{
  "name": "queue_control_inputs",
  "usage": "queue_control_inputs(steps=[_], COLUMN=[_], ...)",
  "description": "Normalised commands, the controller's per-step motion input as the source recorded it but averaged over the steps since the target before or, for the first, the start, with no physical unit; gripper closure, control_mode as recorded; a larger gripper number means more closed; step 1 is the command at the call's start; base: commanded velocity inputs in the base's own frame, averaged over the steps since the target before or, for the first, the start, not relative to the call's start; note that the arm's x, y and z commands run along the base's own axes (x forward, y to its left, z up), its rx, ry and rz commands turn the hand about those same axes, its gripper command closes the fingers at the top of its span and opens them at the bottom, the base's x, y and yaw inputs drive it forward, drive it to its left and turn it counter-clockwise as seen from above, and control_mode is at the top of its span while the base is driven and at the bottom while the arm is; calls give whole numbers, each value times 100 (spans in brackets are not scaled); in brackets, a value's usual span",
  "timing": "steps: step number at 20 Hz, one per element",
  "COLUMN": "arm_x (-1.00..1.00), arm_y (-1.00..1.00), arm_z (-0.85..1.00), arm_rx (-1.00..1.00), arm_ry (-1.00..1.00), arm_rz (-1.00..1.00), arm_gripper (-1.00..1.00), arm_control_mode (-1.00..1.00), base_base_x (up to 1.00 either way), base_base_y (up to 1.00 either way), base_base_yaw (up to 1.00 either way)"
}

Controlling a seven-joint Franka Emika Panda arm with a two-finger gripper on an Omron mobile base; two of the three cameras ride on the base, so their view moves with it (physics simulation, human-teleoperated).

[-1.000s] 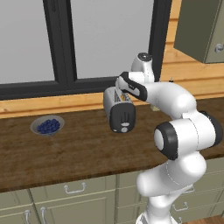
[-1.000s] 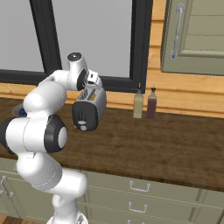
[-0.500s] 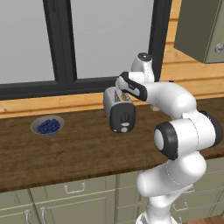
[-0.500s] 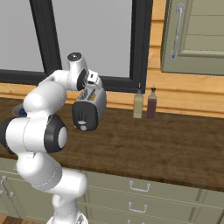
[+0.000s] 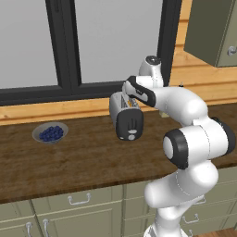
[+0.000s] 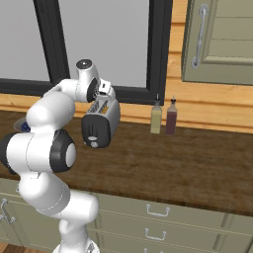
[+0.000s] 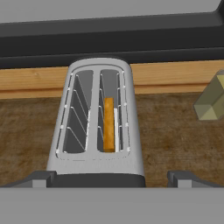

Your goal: Start the toaster. Once the lever pops up, take the bread to the plate on the dining counter.

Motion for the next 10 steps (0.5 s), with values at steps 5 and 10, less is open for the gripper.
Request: queue_control_inputs(steps=[5, 10], arm_x=[0, 0], arm_y=[0, 0], arm_z=[0, 0], arm_rx=[0, 0], arm_ry=[0, 0], arm_rz=[0, 0], arm_gripper=[-100, -100], arm_control_mode=[-100, -100], base_base_x=[0, 0], base_base_y=[0, 0], base_base_yaw=[0, 0])
